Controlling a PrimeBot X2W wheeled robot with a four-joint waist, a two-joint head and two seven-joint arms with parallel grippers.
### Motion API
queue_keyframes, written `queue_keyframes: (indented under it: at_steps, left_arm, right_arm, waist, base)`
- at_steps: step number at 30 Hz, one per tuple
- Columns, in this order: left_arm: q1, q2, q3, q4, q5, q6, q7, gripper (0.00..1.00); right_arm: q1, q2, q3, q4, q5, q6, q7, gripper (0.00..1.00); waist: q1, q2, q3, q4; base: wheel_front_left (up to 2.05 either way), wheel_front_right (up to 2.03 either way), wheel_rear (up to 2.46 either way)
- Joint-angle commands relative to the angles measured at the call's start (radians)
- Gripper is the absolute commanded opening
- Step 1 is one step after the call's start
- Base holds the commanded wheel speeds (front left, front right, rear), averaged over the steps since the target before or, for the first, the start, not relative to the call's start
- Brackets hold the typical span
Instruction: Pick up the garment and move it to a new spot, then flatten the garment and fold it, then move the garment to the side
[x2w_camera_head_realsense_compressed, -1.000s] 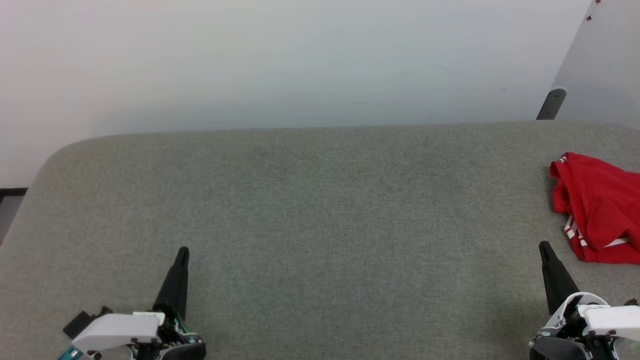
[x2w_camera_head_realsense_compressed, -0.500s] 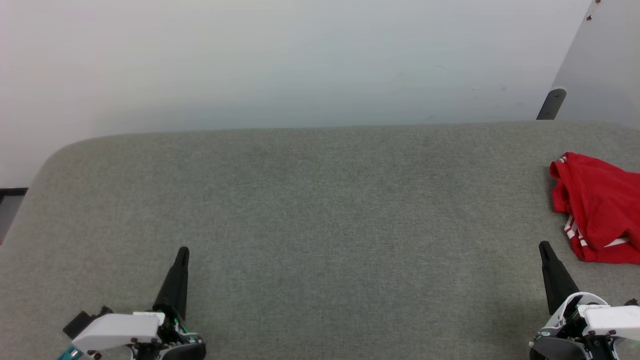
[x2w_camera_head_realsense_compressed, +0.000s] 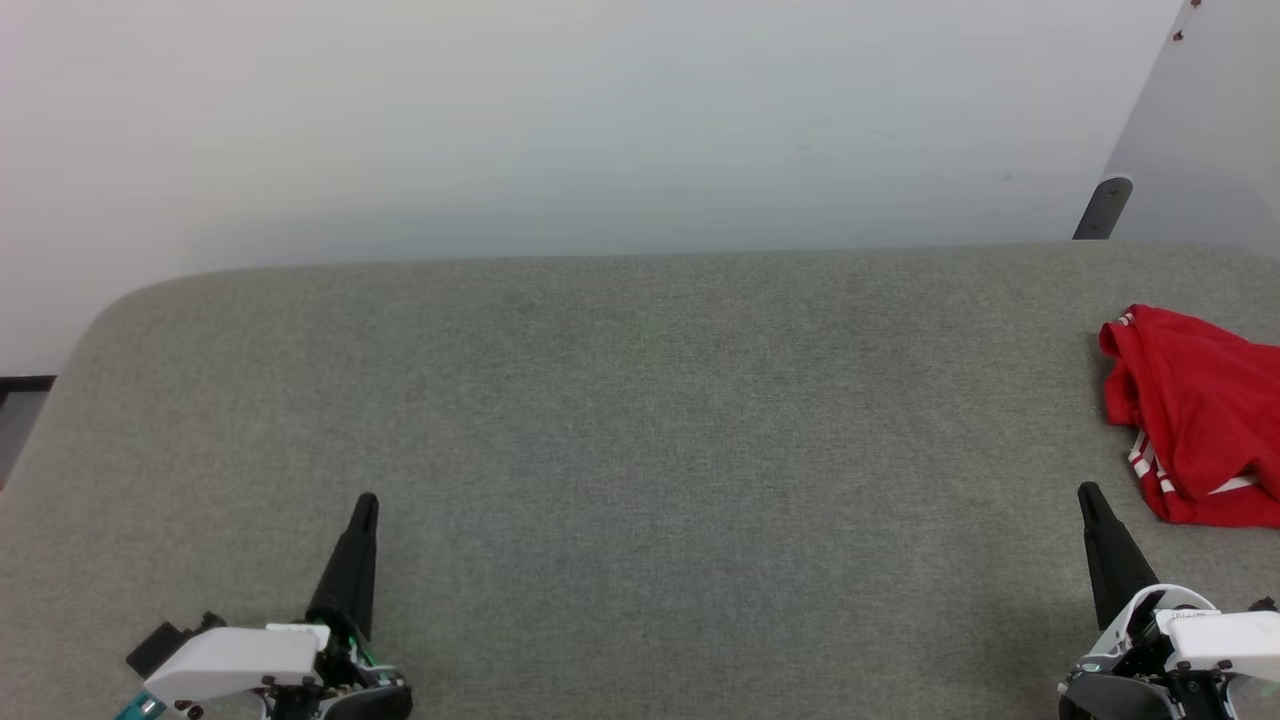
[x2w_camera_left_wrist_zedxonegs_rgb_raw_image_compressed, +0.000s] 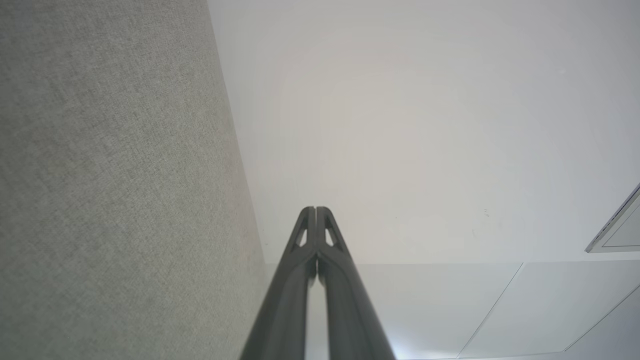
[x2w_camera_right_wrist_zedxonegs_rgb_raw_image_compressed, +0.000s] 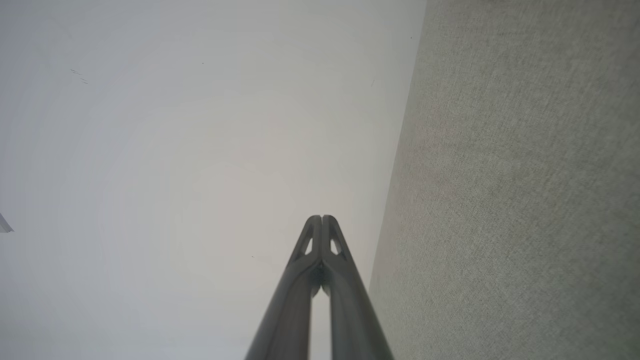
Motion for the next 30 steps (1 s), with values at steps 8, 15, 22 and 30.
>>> queue_keyframes:
  at_steps: [8, 15, 22, 30]
  left_arm:
    - [-0.010, -0.001, 0.002, 0.001, -0.003, -0.005, 0.002, 0.00]
    - [-0.009, -0.001, 0.002, 0.001, -0.004, -0.005, 0.002, 0.00]
    - [-0.009, -0.001, 0.002, 0.001, -0.004, -0.005, 0.002, 0.00]
    - [-0.009, -0.001, 0.002, 0.001, -0.004, -0.005, 0.002, 0.00]
  right_arm:
    - [-0.003, 0.003, 0.001, 0.000, 0.004, 0.000, 0.002, 0.00]
    - [-0.003, 0.003, 0.001, 0.000, 0.004, 0.000, 0.002, 0.00]
    - [-0.003, 0.003, 0.001, 0.000, 0.004, 0.000, 0.002, 0.00]
    - [-0.003, 0.003, 0.001, 0.000, 0.004, 0.000, 0.002, 0.00]
  waist:
    - [0.0000, -0.0001, 0.000, 0.000]
    - [0.0000, -0.0001, 0.000, 0.000]
    - [0.0000, -0.0001, 0.000, 0.000]
    - [0.0000, -0.0001, 0.000, 0.000]
  base:
    - [0.00, 0.00, 0.00]
    - [0.00, 0.00, 0.00]
    - [0.00, 0.00, 0.00]
    - [0.00, 0.00, 0.00]
